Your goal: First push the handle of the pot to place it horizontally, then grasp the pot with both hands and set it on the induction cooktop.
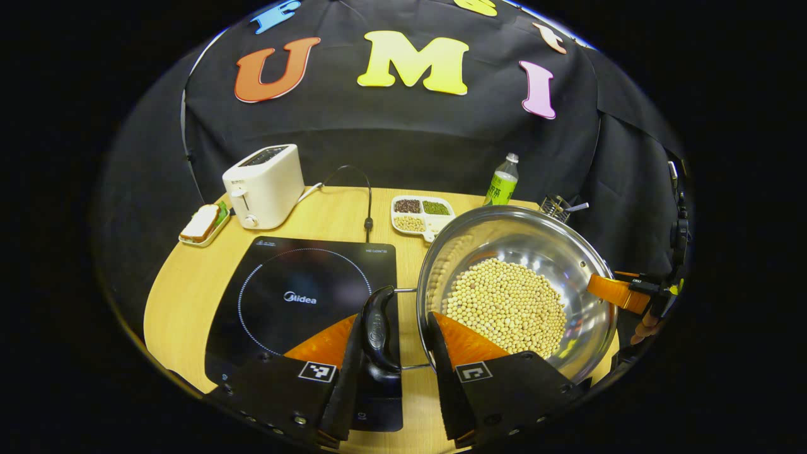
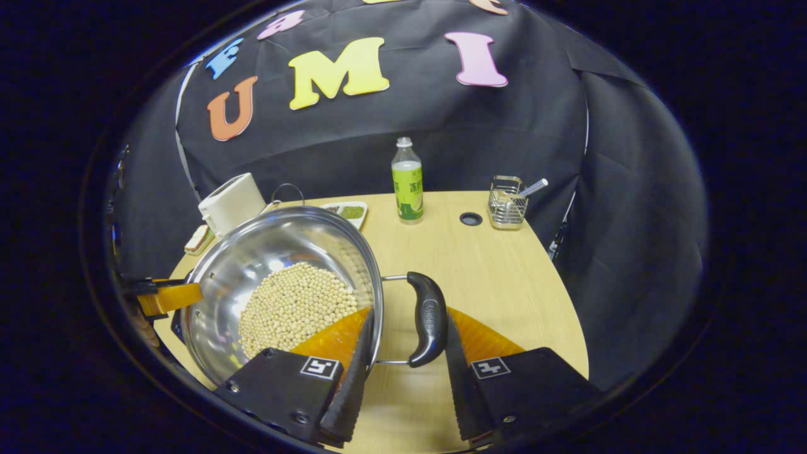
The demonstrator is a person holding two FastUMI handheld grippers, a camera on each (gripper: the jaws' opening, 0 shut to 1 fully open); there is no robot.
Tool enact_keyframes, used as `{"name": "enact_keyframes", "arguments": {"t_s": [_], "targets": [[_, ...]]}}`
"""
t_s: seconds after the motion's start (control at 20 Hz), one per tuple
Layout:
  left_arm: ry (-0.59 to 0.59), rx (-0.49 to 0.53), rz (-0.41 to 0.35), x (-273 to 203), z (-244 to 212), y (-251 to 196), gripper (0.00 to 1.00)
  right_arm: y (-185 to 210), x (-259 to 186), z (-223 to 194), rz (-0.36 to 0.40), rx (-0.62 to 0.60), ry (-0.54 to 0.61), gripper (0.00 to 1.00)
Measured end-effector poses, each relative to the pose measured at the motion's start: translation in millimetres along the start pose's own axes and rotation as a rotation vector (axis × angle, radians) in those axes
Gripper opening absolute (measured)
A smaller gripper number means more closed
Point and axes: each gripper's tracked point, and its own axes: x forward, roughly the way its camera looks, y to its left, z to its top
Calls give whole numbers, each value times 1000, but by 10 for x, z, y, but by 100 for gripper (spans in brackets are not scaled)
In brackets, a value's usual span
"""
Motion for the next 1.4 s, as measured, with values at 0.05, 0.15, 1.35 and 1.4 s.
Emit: {"name": "enact_keyframes", "arguments": {"t_s": [0.05, 0.15, 1.35, 1.4], "targets": [[-15, -1, 6, -69, 33, 70, 54, 92, -47, 31, 6, -2, -8, 61], [-44, -1, 21, -252, 86, 225, 53, 298, -129, 76, 21, -18, -21, 62], [-27, -185, 221, -340, 208, 2171, 53, 2395, 601, 324, 132, -140, 67, 62], [-15, -190, 222, -294, 181, 2234, 53, 2422, 658, 294, 131, -137, 78, 63]]}}
